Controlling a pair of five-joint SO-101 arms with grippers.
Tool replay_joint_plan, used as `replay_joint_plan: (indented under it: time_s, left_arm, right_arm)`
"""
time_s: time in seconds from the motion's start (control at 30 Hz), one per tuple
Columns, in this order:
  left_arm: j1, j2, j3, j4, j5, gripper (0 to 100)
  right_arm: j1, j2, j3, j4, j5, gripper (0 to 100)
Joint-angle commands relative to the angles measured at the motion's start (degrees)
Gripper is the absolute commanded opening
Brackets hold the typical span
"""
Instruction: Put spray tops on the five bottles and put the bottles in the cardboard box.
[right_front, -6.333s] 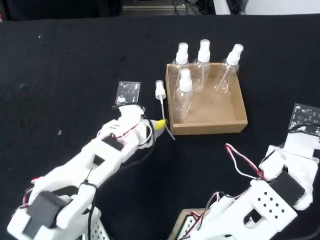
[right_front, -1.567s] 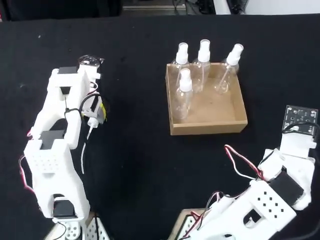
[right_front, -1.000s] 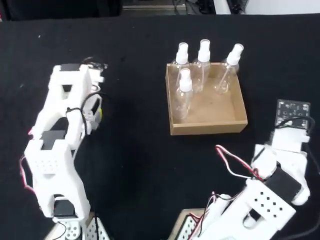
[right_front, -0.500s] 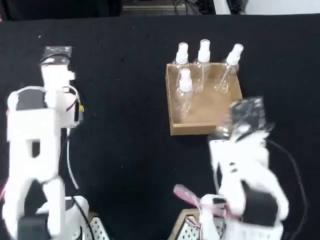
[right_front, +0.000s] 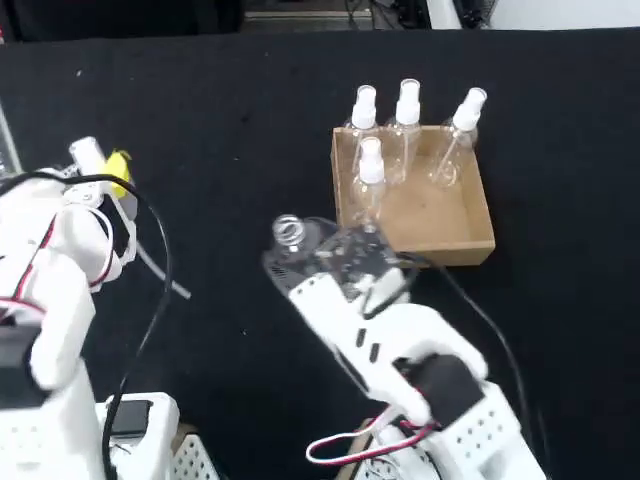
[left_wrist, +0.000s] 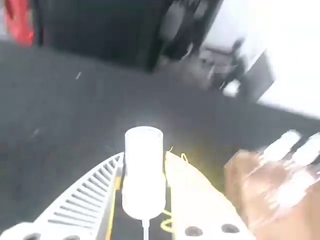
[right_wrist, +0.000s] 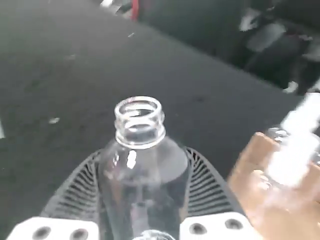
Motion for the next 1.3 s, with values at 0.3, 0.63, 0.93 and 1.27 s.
replay_joint_plan:
  time_s: [0.3,0.63,0.93,1.27]
  left_arm:
    - [16.1,-0.7,-16.5,-11.0,8.2,3]
    - [25.9,-0.6,-9.8,-17.5,1.1,3]
    - [29.0,0.4,-4.9,-17.9,0.7,3]
    - [29.1,5.1,-2.7,-18.9,0.7,3]
  right_arm:
    - [-2.7,-10.2,11.0,-7.4,-4.7,1.1]
    - [-2.7,-25.5,18.3,-7.1,-4.2,1.1]
    - [-2.7,-26.1,18.7,-6.9,-4.2,1.1]
    - [-2.7,-26.1,18.8,-6.9,-4.2,1.1]
